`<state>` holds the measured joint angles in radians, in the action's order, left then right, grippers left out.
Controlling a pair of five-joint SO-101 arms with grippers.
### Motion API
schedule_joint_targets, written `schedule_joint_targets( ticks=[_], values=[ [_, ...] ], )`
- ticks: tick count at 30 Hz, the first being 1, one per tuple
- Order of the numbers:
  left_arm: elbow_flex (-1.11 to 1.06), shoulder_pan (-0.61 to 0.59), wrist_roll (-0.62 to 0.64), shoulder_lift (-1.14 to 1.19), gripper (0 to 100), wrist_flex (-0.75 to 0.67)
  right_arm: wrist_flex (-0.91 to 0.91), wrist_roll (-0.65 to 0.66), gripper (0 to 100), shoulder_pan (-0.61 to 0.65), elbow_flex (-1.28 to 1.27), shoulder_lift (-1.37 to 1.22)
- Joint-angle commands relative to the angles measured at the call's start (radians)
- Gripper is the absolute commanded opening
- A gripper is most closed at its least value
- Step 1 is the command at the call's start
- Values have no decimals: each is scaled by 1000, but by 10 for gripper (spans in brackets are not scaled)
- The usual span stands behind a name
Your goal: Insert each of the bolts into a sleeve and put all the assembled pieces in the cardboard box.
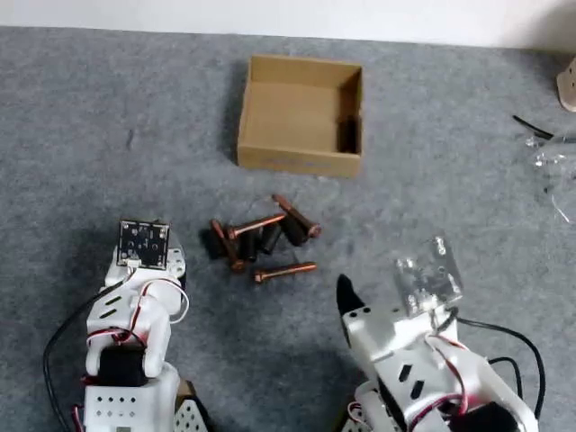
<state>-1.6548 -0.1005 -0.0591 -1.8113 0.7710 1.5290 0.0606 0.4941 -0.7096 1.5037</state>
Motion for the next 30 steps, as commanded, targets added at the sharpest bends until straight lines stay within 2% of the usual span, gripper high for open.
schedule_joint_targets(
  ticks=[1, 8, 13, 20, 23, 26, 30],
  values=[
    [7, -12, -5, -13, 7, -21, -30, 46, 282, -10, -27, 10],
    [7, -12, -5, -13, 7, -21, -160, 127, 282, -10, -248, 18],
    [7, -12, -5, -13, 7, -21, -390, 123, 282, -10, -374, 18],
    [7, -12, -5, -13, 7, -21, -817, 121, 282, -4, -722, 16],
    [7, -12, -5, -13, 7, -21, -932, -8, 282, -4, -834, 10],
    [10, -12, -5, -13, 7, -21, -940, -138, 282, 24, -874, 10],
    [12, -12, -3, -13, 7, -21, -938, -147, 282, 127, -862, 10]
  ],
)
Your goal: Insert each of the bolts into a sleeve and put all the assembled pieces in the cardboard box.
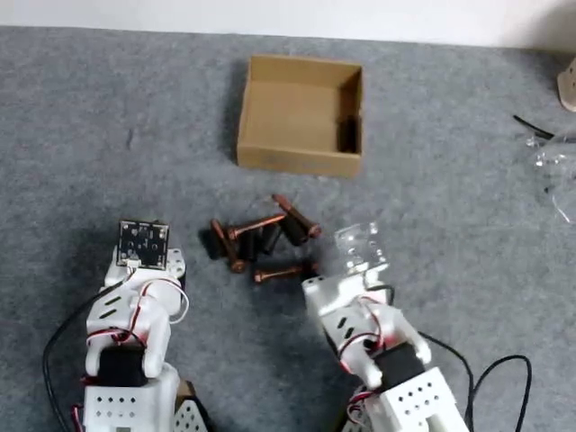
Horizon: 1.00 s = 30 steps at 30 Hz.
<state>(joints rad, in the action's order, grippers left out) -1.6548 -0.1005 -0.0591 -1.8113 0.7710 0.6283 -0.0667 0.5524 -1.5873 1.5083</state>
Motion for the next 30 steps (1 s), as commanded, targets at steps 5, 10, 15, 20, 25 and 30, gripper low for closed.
schedule_joint_targets(
  ticks=[5, 10, 15, 20, 25, 30],
  values=[
    [13, -12, -2, -13, 7, -21, 2, -17, 217, 151, 116, -77],
    [15, -12, -2, -13, 7, -21, -2, 84, 158, 153, 282, -334],
    [16, -45, 2, -13, 7, -21, -2, 143, 167, 153, 501, -625],
    [18, -79, 40, -15, 7, -21, -2, 189, 167, 153, 682, -898],
    [30, -87, 43, -15, 7, -18, -2, 213, 164, 137, 816, -1136],
    [31, -87, 43, -15, 7, -18, -2, 213, 163, 71, 909, -1308]
  ],
)
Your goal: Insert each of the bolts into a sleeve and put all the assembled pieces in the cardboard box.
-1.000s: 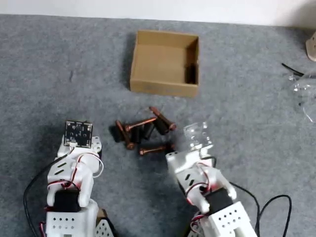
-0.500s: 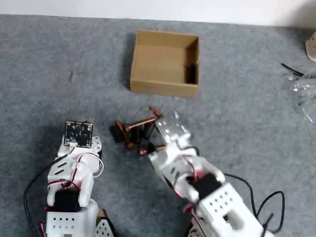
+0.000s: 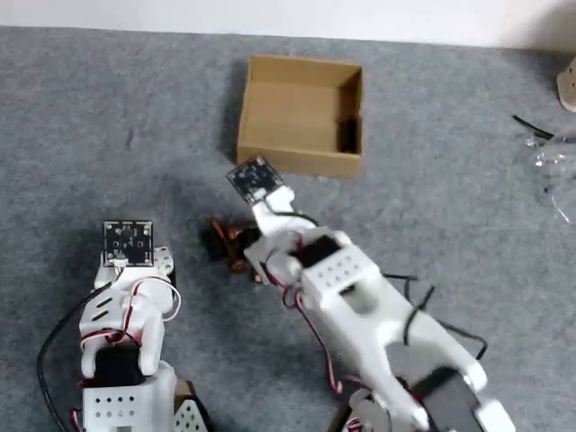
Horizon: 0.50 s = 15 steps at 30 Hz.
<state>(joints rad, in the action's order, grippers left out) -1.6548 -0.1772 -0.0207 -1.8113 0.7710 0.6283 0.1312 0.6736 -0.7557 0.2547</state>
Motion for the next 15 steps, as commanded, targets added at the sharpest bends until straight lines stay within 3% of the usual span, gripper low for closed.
schedule_joint_targets(
  ticks=[1, 15],
  values=[
    [31, -10, 5, -15, 7, -18, -2, 14, 163, -68, 93, -79],
    [33, -7, 5, -15, 7, -17, -2, 11, 163, -140, 113, -133]
  ],
)
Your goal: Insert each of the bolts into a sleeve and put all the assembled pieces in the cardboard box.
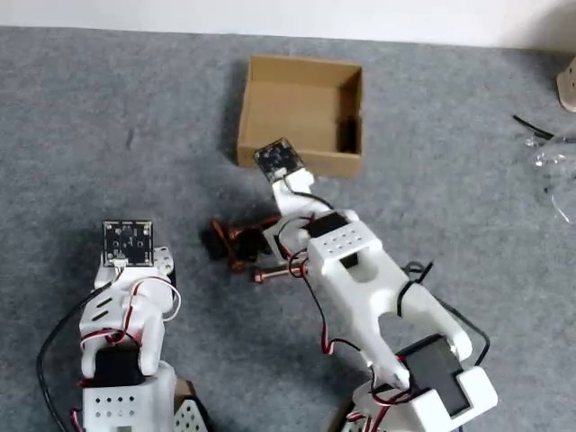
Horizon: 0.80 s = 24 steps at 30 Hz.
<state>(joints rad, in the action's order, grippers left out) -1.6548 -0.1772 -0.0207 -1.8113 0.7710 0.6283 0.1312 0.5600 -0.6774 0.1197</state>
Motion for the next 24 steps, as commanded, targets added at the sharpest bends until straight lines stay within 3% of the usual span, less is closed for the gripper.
schedule_joint_targets(
  ticks=[1, 24],
  values=[
    [33, -8, 5, -15, 7, -17, -4, 11, 163, -30, 35, 1],
    [31, -8, 3, -15, 7, -17, -45, 11, 163, -35, 38, -117]
  ],
)
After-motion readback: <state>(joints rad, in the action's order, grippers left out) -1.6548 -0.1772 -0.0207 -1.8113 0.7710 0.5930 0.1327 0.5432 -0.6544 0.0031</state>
